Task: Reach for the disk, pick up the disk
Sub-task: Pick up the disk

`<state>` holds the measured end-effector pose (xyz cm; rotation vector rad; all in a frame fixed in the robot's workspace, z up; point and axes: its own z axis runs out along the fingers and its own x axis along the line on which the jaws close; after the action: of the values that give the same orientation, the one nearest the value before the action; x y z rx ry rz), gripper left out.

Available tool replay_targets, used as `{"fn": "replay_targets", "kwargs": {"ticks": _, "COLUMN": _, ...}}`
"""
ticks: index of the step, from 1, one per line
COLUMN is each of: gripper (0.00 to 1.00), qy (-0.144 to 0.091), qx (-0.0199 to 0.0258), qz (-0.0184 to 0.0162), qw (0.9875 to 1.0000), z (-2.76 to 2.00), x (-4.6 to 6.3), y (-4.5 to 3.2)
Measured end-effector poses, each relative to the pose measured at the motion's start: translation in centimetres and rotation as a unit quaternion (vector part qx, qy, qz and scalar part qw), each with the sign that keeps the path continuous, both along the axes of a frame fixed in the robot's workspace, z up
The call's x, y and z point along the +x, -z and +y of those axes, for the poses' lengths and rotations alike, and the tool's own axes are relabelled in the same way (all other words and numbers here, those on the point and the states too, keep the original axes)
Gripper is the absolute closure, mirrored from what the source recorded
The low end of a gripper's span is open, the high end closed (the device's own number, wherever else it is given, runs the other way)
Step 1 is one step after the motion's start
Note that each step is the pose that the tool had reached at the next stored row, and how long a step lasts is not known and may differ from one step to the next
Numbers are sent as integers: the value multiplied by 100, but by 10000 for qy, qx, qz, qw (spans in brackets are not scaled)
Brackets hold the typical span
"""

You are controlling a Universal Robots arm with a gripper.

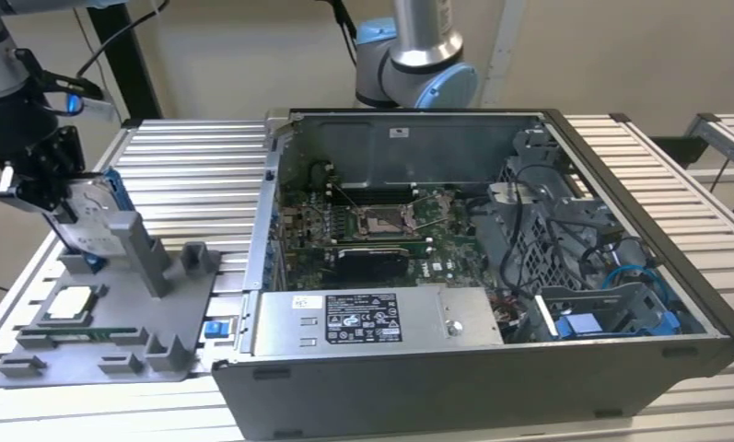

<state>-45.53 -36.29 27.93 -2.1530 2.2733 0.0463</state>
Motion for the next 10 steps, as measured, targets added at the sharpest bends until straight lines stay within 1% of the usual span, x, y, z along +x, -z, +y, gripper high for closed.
{"fn": "replay_targets", "kwargs": {"ticks": 10, "gripper": 100, "qy": 0, "qx": -1, "qz": 1, "qw": 10000, "z": 0, "x": 0, "y": -198}}
